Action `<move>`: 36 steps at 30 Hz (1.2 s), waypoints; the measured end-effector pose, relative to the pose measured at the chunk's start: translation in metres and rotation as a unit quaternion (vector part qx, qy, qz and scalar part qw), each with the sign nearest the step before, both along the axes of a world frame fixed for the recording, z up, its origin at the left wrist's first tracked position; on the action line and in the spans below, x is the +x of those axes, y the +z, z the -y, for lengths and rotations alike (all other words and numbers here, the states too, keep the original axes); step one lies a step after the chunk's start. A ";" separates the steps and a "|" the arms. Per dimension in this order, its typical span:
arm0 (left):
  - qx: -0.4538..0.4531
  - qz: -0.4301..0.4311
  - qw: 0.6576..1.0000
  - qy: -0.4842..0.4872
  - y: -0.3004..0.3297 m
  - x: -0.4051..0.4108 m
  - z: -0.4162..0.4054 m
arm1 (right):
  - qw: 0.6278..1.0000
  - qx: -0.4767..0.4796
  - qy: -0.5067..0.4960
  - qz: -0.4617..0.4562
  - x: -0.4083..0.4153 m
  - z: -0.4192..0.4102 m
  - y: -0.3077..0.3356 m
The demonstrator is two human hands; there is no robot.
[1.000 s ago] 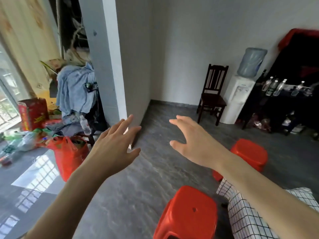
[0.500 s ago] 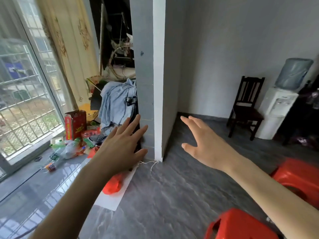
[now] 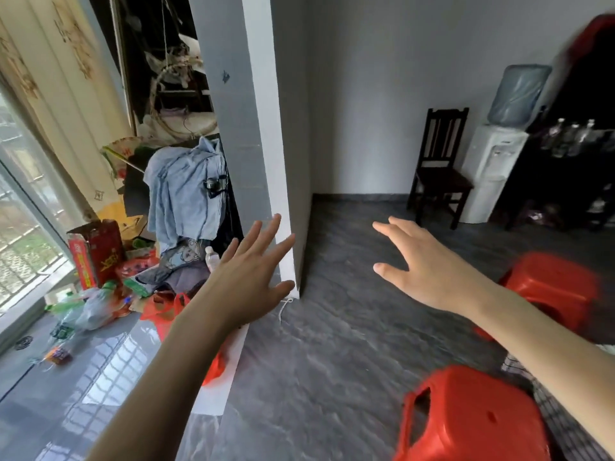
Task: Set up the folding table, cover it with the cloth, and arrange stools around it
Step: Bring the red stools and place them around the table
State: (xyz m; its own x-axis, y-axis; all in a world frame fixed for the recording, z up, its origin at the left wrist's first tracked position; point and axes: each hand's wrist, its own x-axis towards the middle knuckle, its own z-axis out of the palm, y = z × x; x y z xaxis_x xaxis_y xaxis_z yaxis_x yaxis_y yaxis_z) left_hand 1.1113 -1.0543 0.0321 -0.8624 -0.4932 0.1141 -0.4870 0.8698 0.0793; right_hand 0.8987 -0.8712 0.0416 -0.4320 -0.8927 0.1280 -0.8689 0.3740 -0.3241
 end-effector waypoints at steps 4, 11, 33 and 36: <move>-0.014 -0.002 0.999 -0.044 -0.004 -0.059 0.020 | 0.998 0.009 -0.057 0.012 -0.049 -0.005 -0.014; -0.085 -0.036 0.987 -0.131 -0.016 -0.210 0.020 | 0.981 0.008 -0.196 0.003 -0.141 -0.034 -0.035; 0.044 0.034 0.798 -0.600 -0.150 -0.494 -0.184 | 0.737 0.011 -0.663 0.134 -0.160 -0.207 -0.160; 0.039 0.074 0.760 -0.644 -0.188 -0.524 -0.178 | 0.683 -0.008 -0.713 0.159 -0.163 -0.188 -0.195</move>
